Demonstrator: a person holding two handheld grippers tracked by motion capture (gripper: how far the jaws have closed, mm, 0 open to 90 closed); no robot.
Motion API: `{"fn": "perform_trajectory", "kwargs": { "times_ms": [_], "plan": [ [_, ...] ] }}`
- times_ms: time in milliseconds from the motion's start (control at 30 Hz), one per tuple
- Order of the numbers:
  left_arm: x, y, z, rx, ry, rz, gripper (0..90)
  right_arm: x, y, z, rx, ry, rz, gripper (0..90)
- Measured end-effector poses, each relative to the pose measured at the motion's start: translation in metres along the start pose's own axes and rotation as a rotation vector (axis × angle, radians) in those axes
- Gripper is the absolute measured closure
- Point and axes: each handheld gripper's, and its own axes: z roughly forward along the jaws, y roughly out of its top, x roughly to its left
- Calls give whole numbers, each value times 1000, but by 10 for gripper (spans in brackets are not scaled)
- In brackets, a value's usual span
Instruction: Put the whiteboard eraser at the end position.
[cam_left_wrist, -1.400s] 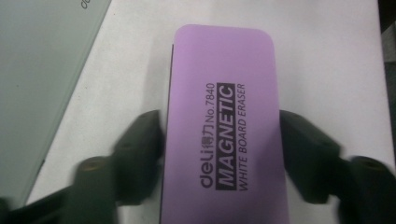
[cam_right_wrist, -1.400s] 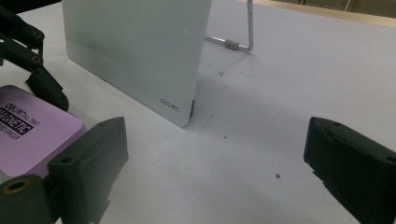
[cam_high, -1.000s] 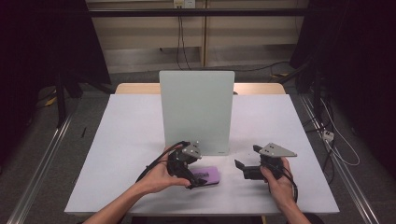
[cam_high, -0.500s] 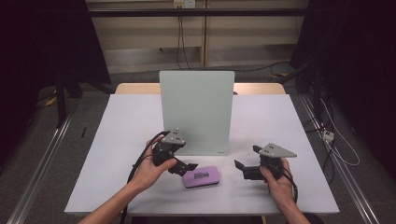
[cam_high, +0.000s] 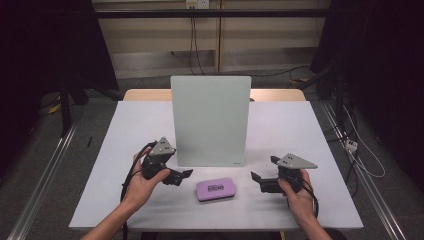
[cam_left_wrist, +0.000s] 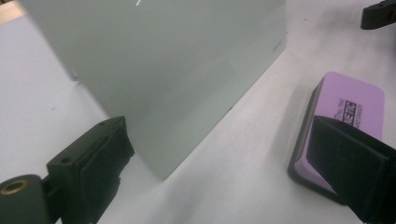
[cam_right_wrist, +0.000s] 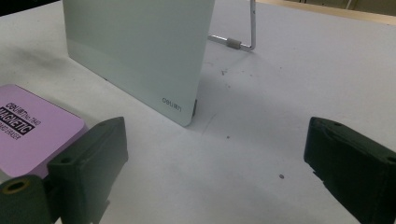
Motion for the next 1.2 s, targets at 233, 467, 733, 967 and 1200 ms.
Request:
{"fn": "perform_trajectory", "kwargs": {
  "times_ms": [233,467,733,967,1200],
  "plan": [
    [12,-15,-17,-24,63,-30,61,0,0,0,1,-2,1,61],
    [21,-26,-34,-57,103,-68,61,0,-1,-1,1,-4,-1,61],
    [24,-40,-47,-87,133,-111,60,-1,-2,-4,0,-15,8,60],
    [25,-56,-52,-97,146,-148,60,-2,-3,-5,0,-23,10,61],
    [23,-71,-52,-123,157,-185,60,-3,-4,-6,0,-27,14,61]
  ]
}}
